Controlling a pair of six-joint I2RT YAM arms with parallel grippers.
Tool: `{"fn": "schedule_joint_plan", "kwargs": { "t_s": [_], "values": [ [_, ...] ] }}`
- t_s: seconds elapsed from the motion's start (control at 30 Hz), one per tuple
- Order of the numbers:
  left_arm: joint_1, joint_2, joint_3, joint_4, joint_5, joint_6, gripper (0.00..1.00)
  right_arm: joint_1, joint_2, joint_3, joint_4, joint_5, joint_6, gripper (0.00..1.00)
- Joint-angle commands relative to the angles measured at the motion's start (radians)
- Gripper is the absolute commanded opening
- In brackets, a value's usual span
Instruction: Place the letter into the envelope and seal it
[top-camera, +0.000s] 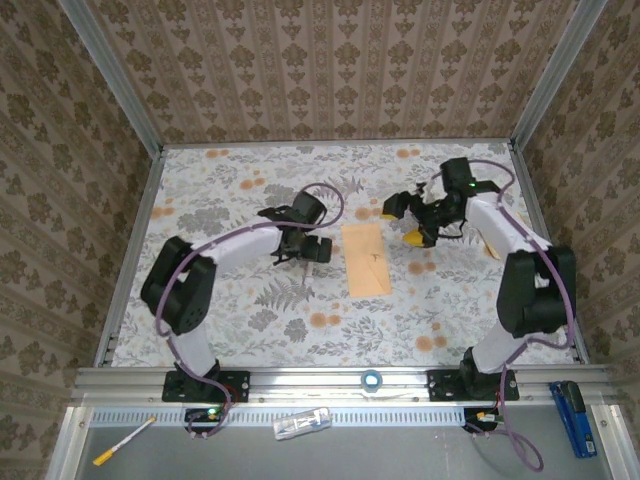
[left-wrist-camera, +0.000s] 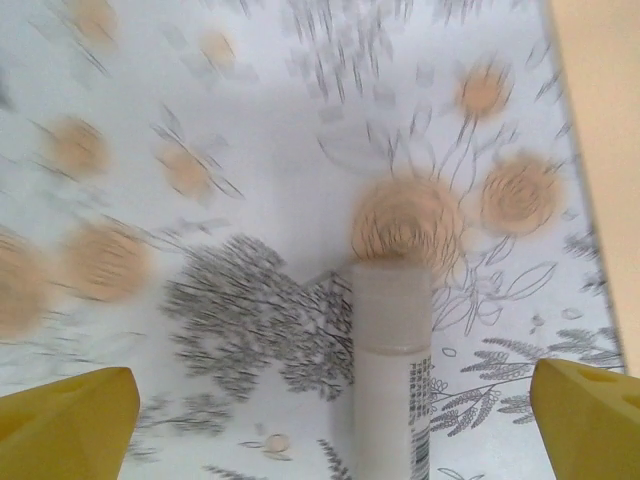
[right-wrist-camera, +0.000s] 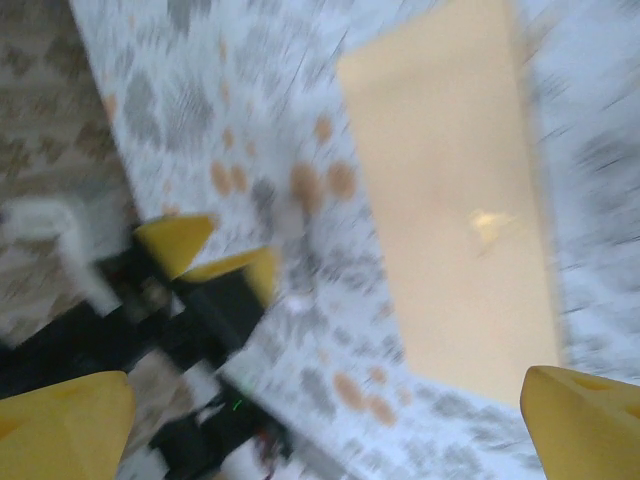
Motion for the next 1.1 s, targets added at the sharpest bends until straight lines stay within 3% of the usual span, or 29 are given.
{"fn": "schedule_joint_plan", "kwargs": {
  "t_s": [0.0,0.1,0.17,0.3,0.4,0.5,0.9,0.97,1.07],
  "values": [
    [0.065,-0.177,-0.014,0.091,-0.154,0.130,1.00,-0.053,-0.112,-0.043,0.088,0.336,-0.054,1.00],
    [0.177,-0.293,-0.128,0.269,-0.126,0.234,1.00,-0.086,-0.179,-0.121,0.224,0.499,-0.097,1.00],
    [0.256,-0.342,-0.203,0.371,-0.139,0.288,1.00,-0.089,-0.208,-0.187,0.336,0.684,-0.122,1.00],
    [0.395,-0.418,-0.458,0.786,-0.113,0.402,1.00,-0.096,-0.269,-0.383,0.663,0.839,-0.204,1.00],
    [0.485,-0.415,-0.579,0.971,-0.062,0.392,1.00,-0.101,-0.229,-0.449,0.785,0.856,-0.262,1.00],
    [0.511,-0.383,-0.651,1.104,-0.057,0.454,1.00,-0.099,-0.190,-0.530,0.938,0.839,-0.286,1.00],
    [0.612,-0.474,-0.790,1.176,-0.016,0.539,1.00,-0.095,-0.204,-0.743,1.272,0.814,-0.352,1.00],
    [0.640,-0.444,-0.820,1.219,0.002,0.547,1.00,-0.096,-0.187,-0.757,1.315,0.803,-0.358,1.00],
    [0.679,-0.311,-0.867,1.423,0.027,0.519,1.00,-0.091,-0.161,-0.748,1.316,0.794,-0.366,1.00]
  ]
}}
